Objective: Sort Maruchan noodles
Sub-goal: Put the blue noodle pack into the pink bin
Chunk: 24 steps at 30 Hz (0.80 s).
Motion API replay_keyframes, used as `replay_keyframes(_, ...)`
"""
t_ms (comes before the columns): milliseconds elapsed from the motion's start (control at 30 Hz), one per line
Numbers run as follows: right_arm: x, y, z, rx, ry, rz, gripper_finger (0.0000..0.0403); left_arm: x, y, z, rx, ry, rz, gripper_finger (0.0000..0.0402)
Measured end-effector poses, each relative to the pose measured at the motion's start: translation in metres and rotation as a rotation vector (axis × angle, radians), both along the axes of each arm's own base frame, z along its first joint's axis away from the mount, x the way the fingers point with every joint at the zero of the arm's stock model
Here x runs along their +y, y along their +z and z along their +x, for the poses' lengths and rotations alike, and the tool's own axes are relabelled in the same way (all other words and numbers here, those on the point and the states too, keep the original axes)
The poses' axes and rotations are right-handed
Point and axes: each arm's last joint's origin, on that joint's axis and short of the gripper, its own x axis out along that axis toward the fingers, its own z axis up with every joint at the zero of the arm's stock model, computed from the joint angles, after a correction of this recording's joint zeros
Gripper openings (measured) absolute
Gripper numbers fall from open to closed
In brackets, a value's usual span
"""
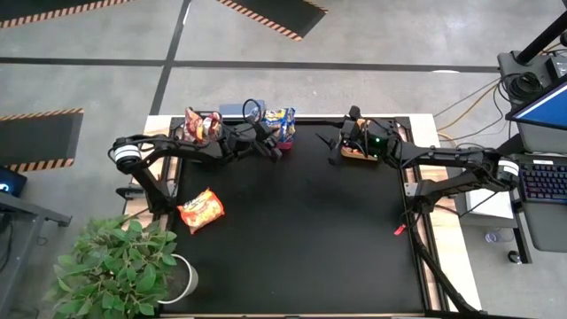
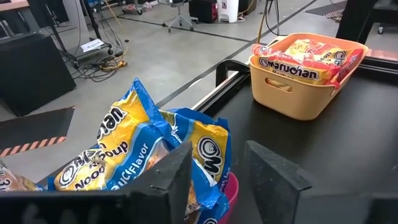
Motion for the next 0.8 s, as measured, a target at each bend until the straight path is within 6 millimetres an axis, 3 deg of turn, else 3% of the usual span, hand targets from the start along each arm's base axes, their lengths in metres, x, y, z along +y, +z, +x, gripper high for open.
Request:
replay_keyframes(367,0.0,-0.001,0.0,0.014,0.0,-0.002,0.0215,-0.004,-0.007,0.007,-0.027,-0.018,0.007,0.0177)
replay_keyframes(800,0.0,-0.001,0.0,0.016,0.0,-0.001,0.0215,-0.002,-0.025,0.013,0.021,0.097,0.057,0.0182)
